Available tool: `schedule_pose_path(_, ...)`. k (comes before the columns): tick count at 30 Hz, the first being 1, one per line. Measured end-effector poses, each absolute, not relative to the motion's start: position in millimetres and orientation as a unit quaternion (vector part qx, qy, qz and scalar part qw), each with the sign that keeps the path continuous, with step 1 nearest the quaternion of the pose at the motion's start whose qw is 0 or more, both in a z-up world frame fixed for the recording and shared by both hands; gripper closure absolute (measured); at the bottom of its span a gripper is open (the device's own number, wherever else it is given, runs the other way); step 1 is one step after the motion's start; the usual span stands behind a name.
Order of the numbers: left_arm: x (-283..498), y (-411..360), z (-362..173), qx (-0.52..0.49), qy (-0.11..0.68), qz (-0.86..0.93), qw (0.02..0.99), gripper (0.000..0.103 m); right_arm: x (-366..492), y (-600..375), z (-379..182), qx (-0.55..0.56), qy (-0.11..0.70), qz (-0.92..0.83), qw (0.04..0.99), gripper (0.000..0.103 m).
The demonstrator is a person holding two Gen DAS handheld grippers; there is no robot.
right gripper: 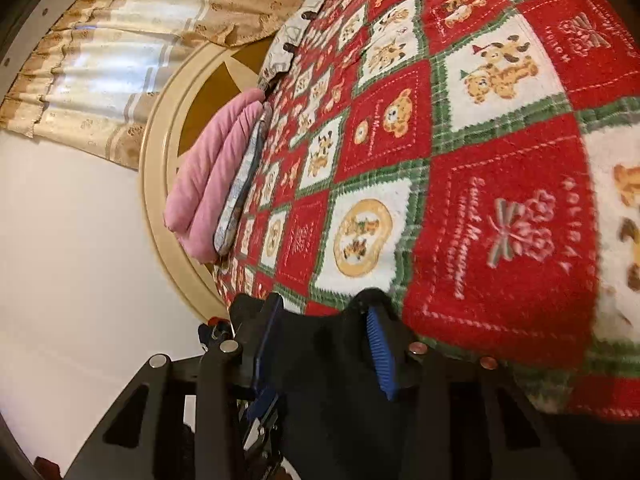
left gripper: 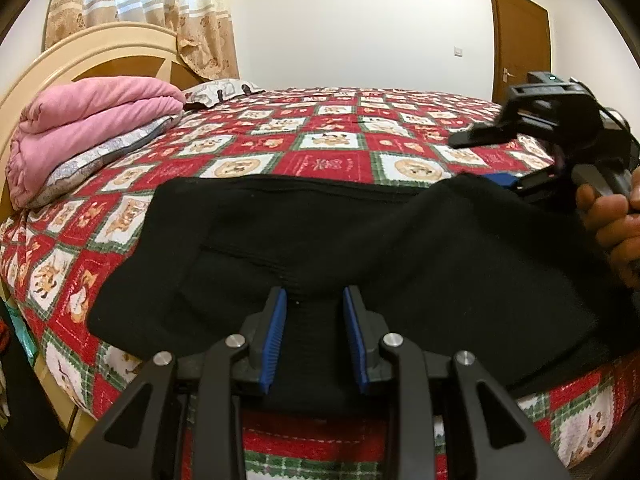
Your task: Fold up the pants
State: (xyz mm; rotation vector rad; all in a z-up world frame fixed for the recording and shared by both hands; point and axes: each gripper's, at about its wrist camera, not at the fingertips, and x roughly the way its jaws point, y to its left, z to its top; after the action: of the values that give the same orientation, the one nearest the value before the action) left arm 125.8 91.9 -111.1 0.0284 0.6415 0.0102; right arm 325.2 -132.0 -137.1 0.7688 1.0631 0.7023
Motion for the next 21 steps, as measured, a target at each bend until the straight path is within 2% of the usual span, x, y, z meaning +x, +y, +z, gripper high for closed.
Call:
schedule_pose_path(4,125.1,93.1,-111.0,0.009,0.313,0.001,0.95,0.071,299.0,-188.0,-105.9,0.328,0.45,0.228,0.798,0.058)
schedule_pose_path(8,125.2,90.5,-109.8,0.007,0.314,0.011,0.949,0.071,240.8,-268.2,-58.5,0.302,0.373,0.087,0.873,0.058)
schedule_pose_path(12,126.3,91.9,-108.6,0.002,0.319,0.012,0.948,0.071,196.3,-357.0,-31.7,0.272,0.33,-0.09,0.899,0.058)
schedule_pose_path(17,128.8,91.8,-107.0,-0.004,0.33,0.017,0.944,0.07,200.9,-459.9,-31.9,0.272,0.364,-0.201,0.868,0.058)
schedule_pose_path(21,129.9,89.8,-106.6,-0.001,0.334,0.023,0.942,0.07,238.8,-493.4,-46.1,0.247,0.415,-0.223,0.847,0.058)
